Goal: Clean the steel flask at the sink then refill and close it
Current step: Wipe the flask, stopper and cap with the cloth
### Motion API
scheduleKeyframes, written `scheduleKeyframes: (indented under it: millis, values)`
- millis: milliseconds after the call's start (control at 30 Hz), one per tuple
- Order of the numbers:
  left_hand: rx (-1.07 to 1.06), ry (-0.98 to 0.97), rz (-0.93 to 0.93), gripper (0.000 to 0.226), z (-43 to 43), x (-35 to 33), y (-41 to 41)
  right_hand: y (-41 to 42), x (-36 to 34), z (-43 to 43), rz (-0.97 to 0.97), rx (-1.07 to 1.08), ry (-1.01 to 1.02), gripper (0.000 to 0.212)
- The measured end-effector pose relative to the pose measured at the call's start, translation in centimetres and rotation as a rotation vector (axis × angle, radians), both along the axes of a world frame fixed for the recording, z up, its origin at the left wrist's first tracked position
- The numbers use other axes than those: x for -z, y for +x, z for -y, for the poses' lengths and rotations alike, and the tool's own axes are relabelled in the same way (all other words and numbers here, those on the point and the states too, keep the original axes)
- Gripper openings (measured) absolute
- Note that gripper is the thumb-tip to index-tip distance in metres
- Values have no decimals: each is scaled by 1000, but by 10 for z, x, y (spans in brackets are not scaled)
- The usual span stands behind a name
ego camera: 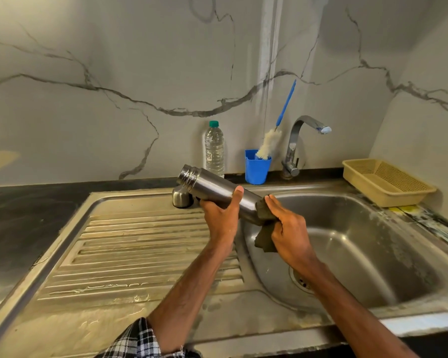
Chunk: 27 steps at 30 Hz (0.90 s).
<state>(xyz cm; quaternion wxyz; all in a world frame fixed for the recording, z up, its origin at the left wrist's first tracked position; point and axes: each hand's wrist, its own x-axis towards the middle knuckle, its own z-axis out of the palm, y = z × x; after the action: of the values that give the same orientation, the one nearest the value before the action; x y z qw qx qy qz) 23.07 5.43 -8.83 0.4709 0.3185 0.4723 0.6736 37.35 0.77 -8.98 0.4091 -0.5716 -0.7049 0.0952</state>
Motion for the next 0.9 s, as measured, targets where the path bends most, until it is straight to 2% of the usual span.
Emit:
scheduleKeyframes:
  millis: [167, 300, 433, 500, 733, 900]
  values:
    - [139, -22, -8, 71, 2, -4, -2, 13, -7, -11, -160, 49, -185, 62]
    - [221, -24, 35, 53, 3, -9, -4, 17, -2, -21, -522, 84, -399, 45]
    - [231, 5, 98, 57, 3, -12, -4, 11, 3, -22, -913, 37, -529, 33]
    - [229, 57, 69, 62, 2, -10, -5, 9, 3, -20, -1054, -25, -585, 33]
    - [177, 238, -151, 100, -2, 0, -9, 8, -4, -11, -1198, -95, -634, 29]
    - [152, 255, -212, 96, -4, 6, -11, 12, -7, -13, -1163, -64, -591, 25]
